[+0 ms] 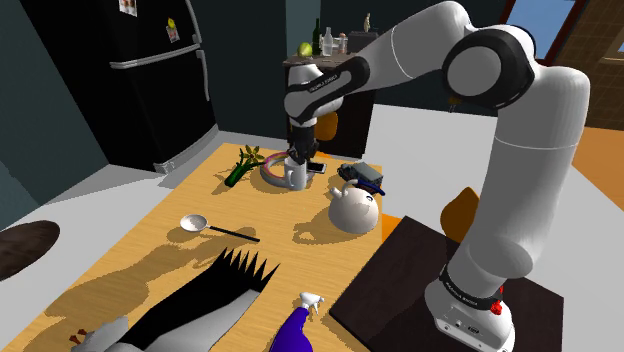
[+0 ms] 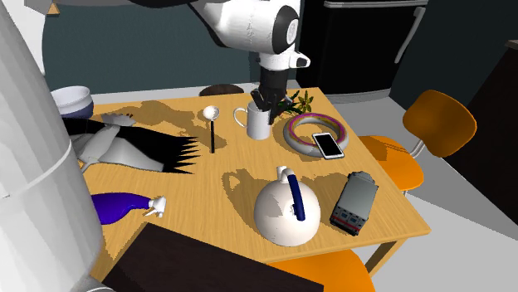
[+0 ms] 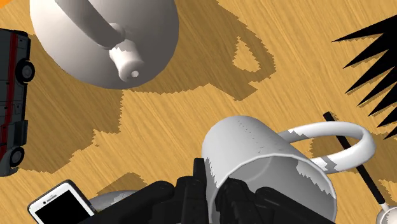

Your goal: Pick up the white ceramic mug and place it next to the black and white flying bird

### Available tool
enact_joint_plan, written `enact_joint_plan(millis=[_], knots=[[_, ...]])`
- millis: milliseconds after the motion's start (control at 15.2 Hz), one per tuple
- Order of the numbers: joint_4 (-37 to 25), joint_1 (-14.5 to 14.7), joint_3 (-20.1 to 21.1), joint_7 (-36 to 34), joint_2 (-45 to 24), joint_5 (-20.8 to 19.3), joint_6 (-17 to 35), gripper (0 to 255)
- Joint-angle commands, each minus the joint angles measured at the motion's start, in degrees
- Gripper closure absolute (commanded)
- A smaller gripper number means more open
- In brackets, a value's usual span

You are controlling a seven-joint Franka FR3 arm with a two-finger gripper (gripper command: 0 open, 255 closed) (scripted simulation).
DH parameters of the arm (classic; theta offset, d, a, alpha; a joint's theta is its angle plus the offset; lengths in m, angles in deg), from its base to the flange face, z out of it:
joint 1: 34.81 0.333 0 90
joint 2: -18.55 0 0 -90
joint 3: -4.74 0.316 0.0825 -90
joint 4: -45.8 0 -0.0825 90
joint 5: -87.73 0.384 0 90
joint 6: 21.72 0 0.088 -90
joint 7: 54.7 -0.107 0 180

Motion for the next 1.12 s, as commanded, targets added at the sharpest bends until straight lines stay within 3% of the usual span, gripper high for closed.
enact_joint_plan(millis=[0,924,1056], knots=[[-0.70,0.01,-0.01,-0.09,0.74,-0.06,-1.46,255],[-6.47,0.00,-0.07,-0.52,4.26,-0.33,-10.73,255],[-2.23,1.10,0.72,-2.36,7.46,-0.34,-9.61,255]])
